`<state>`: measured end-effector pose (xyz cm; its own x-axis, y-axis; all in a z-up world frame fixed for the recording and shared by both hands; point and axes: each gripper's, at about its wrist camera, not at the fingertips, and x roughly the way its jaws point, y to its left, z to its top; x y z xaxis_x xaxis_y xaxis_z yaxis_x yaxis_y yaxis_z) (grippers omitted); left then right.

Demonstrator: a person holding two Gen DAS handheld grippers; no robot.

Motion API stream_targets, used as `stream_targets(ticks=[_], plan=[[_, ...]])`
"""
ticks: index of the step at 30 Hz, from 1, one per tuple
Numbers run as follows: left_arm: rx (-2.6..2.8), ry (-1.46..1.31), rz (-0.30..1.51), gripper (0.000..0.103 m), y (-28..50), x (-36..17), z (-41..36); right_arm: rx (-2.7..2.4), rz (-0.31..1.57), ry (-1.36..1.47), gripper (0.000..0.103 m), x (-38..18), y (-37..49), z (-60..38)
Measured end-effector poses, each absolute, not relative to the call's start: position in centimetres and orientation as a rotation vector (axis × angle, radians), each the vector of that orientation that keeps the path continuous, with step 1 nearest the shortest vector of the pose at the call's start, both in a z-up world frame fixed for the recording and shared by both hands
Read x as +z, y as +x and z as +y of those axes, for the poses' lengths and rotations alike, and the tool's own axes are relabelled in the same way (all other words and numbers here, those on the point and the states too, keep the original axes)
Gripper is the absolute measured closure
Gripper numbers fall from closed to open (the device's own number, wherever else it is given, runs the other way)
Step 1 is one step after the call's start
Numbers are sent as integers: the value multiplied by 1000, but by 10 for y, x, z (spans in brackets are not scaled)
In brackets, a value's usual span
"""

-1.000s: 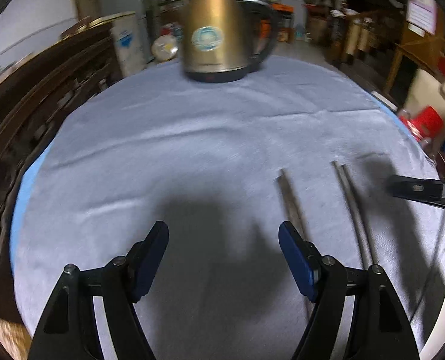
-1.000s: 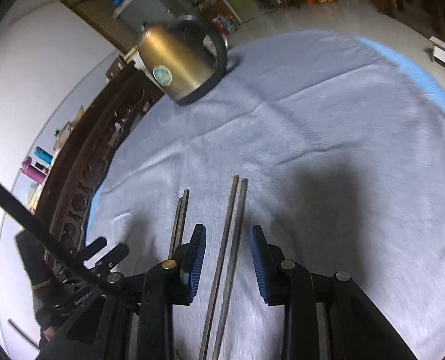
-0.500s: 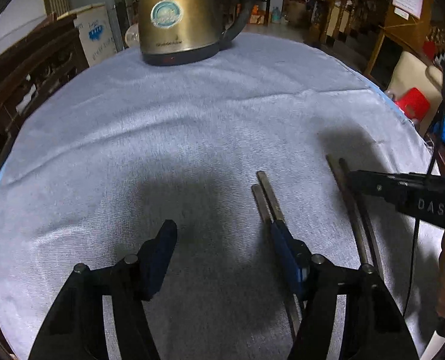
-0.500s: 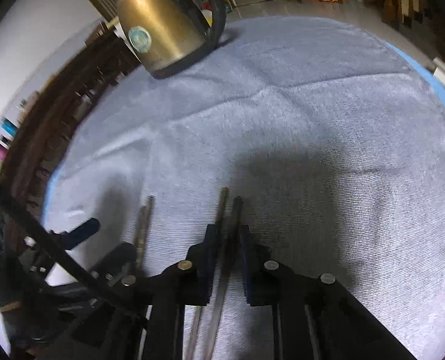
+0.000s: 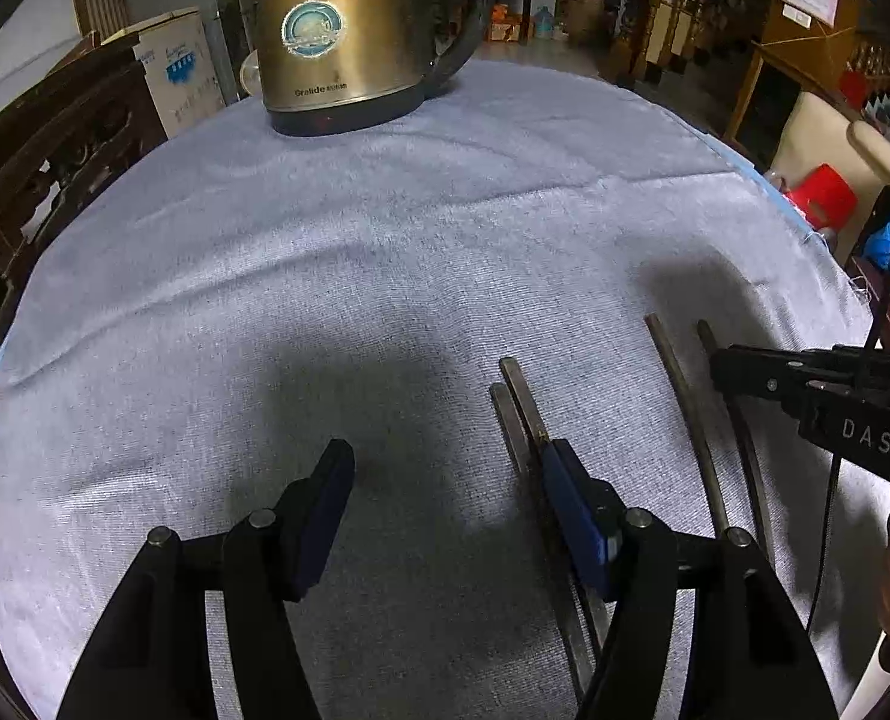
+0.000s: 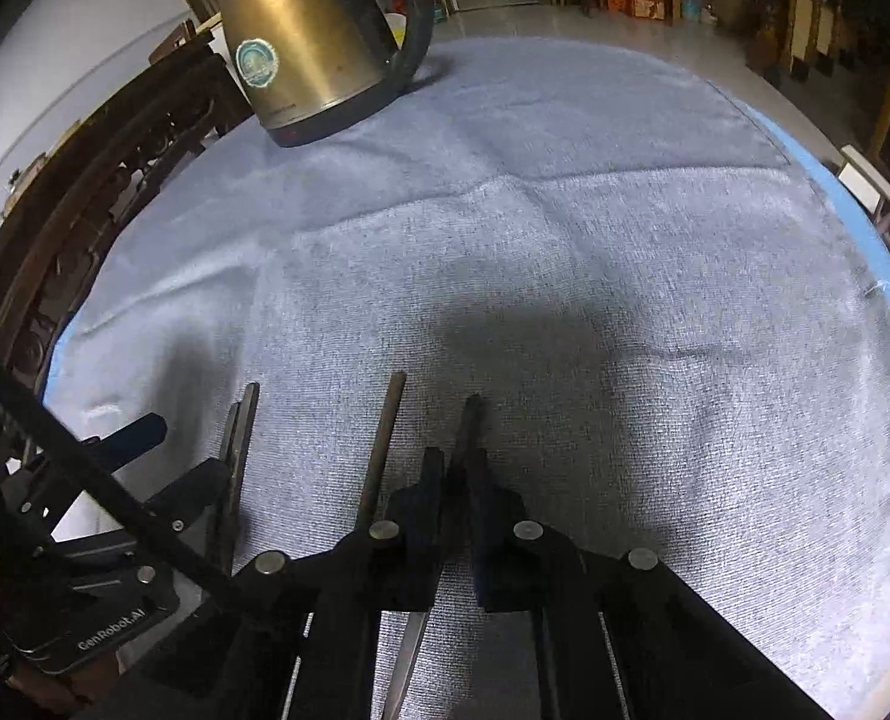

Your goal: Organize utensils

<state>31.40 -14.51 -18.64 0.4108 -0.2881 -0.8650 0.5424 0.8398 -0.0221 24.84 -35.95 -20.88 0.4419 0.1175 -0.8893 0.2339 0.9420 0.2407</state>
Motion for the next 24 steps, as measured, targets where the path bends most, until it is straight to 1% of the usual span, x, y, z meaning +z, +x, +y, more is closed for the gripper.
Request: stream_targets(ticks=[8,12,15,17,19,20,21,22,23,24], plan=[[-509,284,1043,35,321,-189,-122,-49,1117,380,94,-210,246,-365],[-489,282,1075,37,326,-191,-126,-53,1129,384,95,-211,247,-366],[-488,312,1082,37,329,-192,-137,-62,1182,365,91,-210,255,-362],[-489,309,1098,42,333,-192,-141,-77,1221,342,91,-210,265,-358],[-496,310,1105,57,337,-191,-145,-95,1252,317,91,-209,272,-355],[-497,310,1108,61,339,-190,-146,-108,1264,299,91,-209,277,-353],[-498,307,1112,72,341,-189,-147,-122,1272,275,92,-209,281,-350],[-499,302,1118,86,344,-189,-149,-133,1279,241,92,-208,284,-346],[-498,294,1126,92,346,-189,-150,-137,1286,209,92,-208,286,-342],[-498,283,1135,94,349,-189,-150,-139,1289,174,93,-208,287,-337]])
